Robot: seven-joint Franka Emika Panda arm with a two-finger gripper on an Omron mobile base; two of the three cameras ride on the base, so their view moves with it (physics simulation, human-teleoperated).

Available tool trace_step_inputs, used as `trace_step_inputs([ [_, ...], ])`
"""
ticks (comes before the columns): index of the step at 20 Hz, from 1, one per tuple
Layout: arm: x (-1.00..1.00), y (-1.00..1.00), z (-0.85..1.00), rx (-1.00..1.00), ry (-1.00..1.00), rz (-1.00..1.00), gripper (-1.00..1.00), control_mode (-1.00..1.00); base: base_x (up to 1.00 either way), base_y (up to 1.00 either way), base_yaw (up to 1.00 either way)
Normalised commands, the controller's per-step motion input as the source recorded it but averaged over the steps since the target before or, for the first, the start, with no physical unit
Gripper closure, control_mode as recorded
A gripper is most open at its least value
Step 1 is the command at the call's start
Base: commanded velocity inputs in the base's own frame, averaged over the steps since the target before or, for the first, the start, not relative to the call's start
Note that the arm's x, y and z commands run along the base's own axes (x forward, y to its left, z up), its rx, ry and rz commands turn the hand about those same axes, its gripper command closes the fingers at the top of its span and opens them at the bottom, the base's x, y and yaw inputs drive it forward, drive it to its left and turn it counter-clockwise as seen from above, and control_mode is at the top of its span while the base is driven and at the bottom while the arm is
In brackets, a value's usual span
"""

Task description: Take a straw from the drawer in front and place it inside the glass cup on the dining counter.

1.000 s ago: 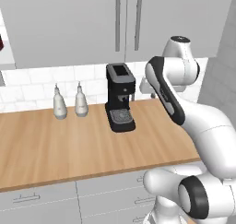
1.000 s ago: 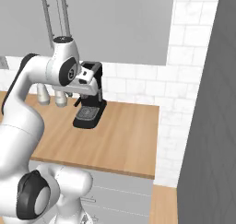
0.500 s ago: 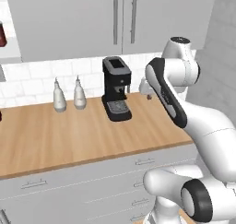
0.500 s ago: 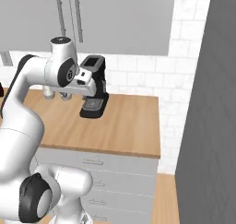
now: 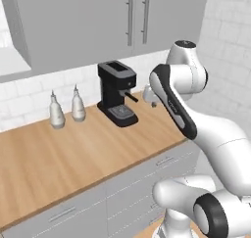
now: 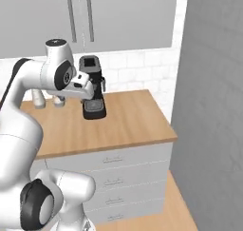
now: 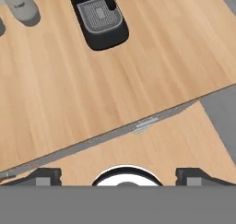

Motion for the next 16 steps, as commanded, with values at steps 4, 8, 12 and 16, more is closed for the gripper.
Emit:
trace_step_inputs([
  [4,0.00,0.00,0.00,0.00,0.00,0.00,-1.00,1.00,0.00,0.71,-0.61],
  [8,0.00,0.00,0.00,0.00,0.00,0.00,-1.00,1.00,0.00,0.66,-0.63],
  [12,0.00,0.00,0.00,0.00,0.00,0.00,-1.00,1.00,0.00,0.66,-0.62],
  [16,0.00,0.00,0.00,0.00,0.00,0.00,-1.00,1.00,-0.05,0.65,-0.58],
])
